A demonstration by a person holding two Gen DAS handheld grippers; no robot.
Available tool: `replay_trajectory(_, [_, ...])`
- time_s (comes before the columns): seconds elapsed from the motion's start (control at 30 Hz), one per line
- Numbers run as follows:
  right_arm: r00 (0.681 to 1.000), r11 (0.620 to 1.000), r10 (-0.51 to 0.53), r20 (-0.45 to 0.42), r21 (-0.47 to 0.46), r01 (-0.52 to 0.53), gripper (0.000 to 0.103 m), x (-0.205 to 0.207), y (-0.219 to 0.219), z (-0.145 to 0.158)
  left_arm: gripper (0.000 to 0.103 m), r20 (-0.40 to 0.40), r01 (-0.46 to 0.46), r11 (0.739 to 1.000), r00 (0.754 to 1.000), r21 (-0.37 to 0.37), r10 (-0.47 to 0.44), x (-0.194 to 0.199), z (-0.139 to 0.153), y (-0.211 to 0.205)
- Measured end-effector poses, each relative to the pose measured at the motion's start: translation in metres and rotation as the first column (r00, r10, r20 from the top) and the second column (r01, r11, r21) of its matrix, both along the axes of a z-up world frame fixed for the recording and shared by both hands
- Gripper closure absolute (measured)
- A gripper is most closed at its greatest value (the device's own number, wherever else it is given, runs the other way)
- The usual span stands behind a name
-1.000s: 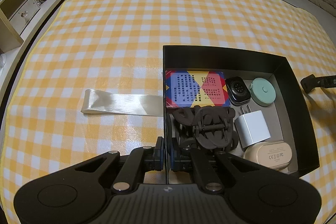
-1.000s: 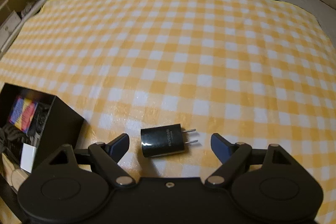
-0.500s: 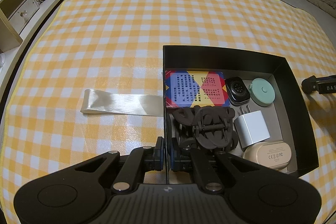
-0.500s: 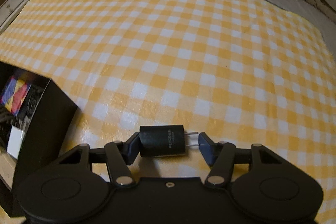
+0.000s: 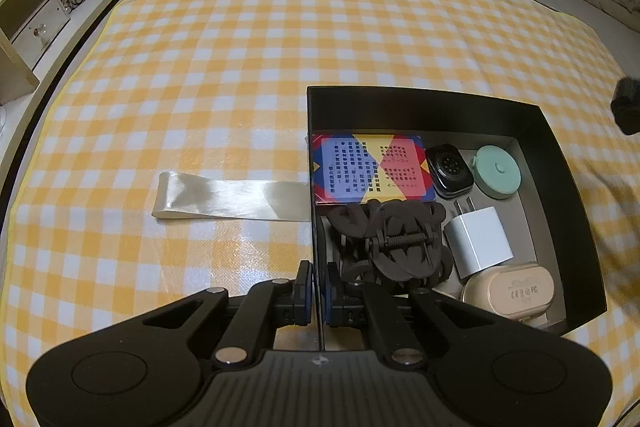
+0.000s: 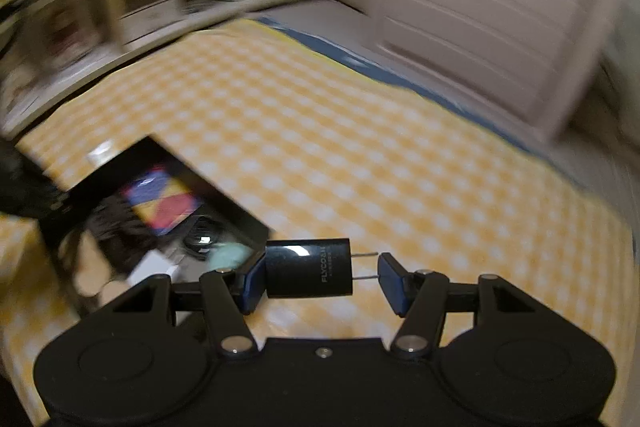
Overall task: Organize rigid objects
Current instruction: 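Carry the black plug with the right gripper and release it in the box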
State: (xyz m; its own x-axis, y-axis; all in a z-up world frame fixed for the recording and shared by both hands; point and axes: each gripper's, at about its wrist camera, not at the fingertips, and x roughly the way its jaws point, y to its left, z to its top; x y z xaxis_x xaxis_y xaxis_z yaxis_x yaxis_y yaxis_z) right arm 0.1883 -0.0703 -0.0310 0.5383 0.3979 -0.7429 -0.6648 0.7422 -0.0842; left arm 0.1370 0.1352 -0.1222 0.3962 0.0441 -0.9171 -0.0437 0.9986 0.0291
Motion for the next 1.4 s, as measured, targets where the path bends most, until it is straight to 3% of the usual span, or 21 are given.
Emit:
replay_trajectory(0.17, [0.970,0.961,0.241,0.021,-0.144,-0.236,0.043,-0.013,0.039,0.002,0.097,0.001,0.000,1.000,1.000,0.001,0.000,-0.001,0.000,-0.001])
replay_trajectory(0.47, [0.858,0.808,0.506,-0.087,-0.299,-0.507,0.043,-0.033,0.081,-0.030,0.097,0.002,0.004,1.000,1.000,-0.004,-0.004,-0.003,0.003,-0.004])
replay_trajectory(0.6, [0.838,0.777,0.532,-0.123,-0.323,-0.540,0.043,-0.029,0.091,-0.044,0.097,0.002,0.008,1.000,1.000,-0.007,-0.008,-0.003,0.003,-0.003])
replay_trajectory(0.97, [0.793,0.736,0.570,-0.215,-0.296,-0.609,0.043,-0.023,0.100,-0.061,0.097,0.001,0.010,1.000,1.000,-0.008,-0.010,-0.003,0.003,-0.005])
replay_trajectory(1.03, [0.780,0.720,0.578,-0.241,-0.299,-0.626,0.038,-0.022,0.102,-0.065,0.097,0.001,0.010,1.000,1.000,-0.009,-0.010,-0.003,0.003,-0.007])
replay_trajectory(1.1, [0.781,0.712,0.572,-0.250,-0.322,-0.624,0.029,-0.022,0.103,-0.069,0.097,0.001,0.010,1.000,1.000,-0.009,-0.010,-0.003,0.003,-0.006])
replay_trajectory(1.4, [0.785,0.722,0.561,-0.262,-0.310,-0.619,0.027,-0.020,0.100,-0.064,0.096,0.001,0.010,1.000,1.000,-0.009,-0.010,-0.003,0.003,-0.007])
